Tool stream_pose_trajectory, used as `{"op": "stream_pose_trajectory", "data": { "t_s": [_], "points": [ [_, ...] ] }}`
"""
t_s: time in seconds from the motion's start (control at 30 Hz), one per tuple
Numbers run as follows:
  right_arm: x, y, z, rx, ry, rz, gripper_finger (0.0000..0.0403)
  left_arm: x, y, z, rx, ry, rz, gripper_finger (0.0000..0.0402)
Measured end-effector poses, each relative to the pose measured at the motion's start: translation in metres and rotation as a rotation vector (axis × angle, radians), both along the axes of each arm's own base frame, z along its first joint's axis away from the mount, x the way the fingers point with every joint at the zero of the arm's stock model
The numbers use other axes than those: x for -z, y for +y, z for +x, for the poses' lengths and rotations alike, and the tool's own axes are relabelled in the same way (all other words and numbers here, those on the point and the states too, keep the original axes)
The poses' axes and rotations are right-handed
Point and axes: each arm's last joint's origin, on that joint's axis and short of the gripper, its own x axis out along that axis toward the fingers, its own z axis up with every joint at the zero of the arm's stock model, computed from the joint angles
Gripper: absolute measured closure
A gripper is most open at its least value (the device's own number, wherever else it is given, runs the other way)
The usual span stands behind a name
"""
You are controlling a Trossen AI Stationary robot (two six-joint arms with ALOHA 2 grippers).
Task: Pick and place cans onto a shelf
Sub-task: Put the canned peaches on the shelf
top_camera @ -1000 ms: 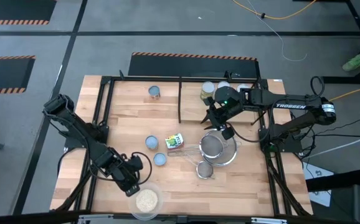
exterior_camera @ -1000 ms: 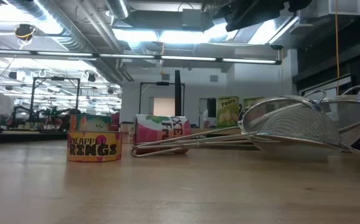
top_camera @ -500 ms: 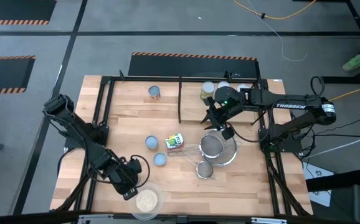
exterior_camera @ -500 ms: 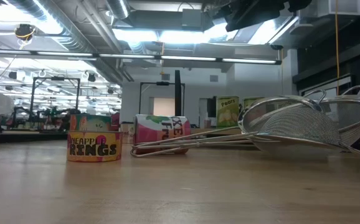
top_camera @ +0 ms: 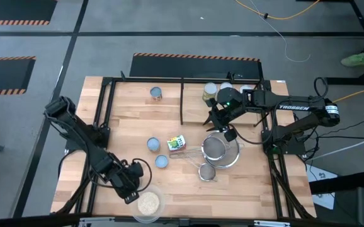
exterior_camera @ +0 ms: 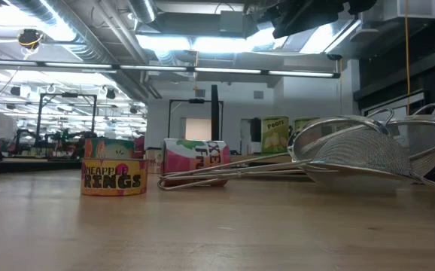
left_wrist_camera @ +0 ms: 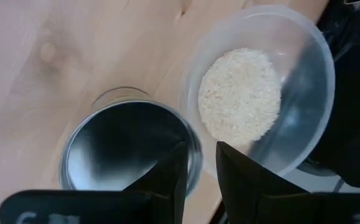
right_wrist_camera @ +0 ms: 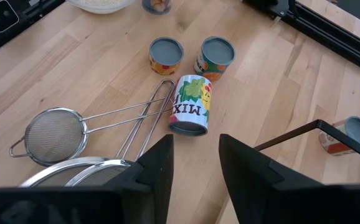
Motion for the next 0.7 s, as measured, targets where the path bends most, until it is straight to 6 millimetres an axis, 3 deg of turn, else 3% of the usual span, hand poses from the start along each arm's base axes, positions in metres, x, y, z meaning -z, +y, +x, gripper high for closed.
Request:
{"op": "stream_pose_trajectory", "data": {
  "t_s": [0.7],
  "points": [
    [0.0001, 0.0000, -0.0001, -0.001, 0.001, -0.001, 0.0269, 0.0058, -0.0012, 0.0027, -0.012, -0.006, 0.043, 0.0324]
  ]
}}
